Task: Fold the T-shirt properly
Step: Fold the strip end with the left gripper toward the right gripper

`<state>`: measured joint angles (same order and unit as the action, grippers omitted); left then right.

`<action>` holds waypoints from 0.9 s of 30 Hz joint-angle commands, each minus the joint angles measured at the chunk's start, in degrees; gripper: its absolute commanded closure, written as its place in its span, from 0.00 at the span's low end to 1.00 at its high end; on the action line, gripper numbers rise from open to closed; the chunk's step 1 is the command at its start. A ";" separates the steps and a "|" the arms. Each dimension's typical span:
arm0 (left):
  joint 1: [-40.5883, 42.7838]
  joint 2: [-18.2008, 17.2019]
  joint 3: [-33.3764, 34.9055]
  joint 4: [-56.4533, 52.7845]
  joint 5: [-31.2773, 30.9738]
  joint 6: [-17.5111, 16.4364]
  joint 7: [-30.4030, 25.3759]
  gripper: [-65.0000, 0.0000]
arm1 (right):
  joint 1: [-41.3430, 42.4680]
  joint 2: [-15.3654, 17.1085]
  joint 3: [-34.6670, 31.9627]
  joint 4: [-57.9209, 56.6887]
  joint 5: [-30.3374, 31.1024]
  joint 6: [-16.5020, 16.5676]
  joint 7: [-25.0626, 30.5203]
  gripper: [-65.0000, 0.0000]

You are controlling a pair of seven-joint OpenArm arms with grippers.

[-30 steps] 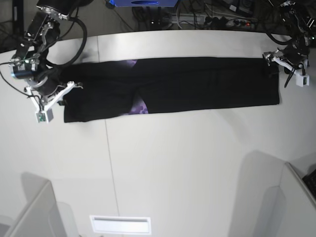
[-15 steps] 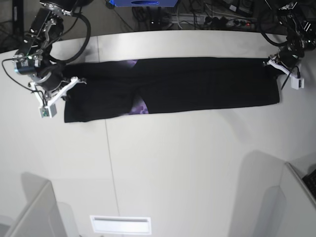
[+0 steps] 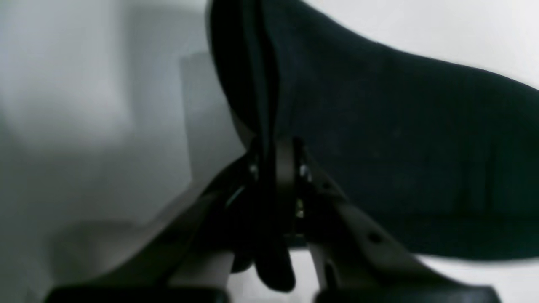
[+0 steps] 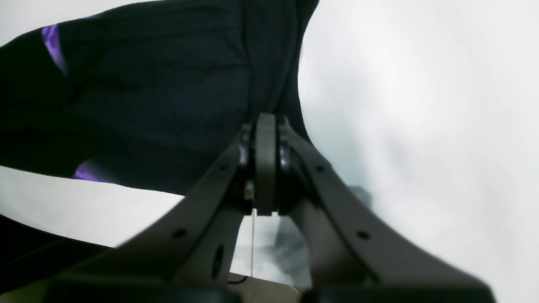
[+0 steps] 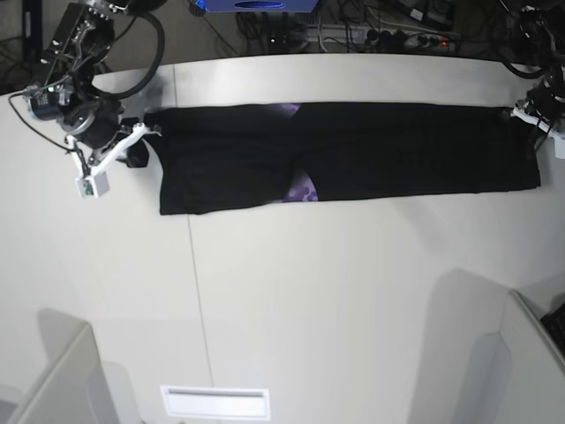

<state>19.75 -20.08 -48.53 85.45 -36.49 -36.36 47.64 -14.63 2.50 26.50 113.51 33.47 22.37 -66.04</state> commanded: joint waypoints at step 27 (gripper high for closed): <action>3.59 16.25 39.79 26.59 19.92 11.44 -1.18 1.00 | 0.52 0.44 0.00 0.73 0.86 0.09 0.77 1.00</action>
<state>23.49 -3.64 -8.71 111.02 -15.84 -25.21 47.68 -14.50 2.50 26.39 113.51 33.45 22.37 -66.26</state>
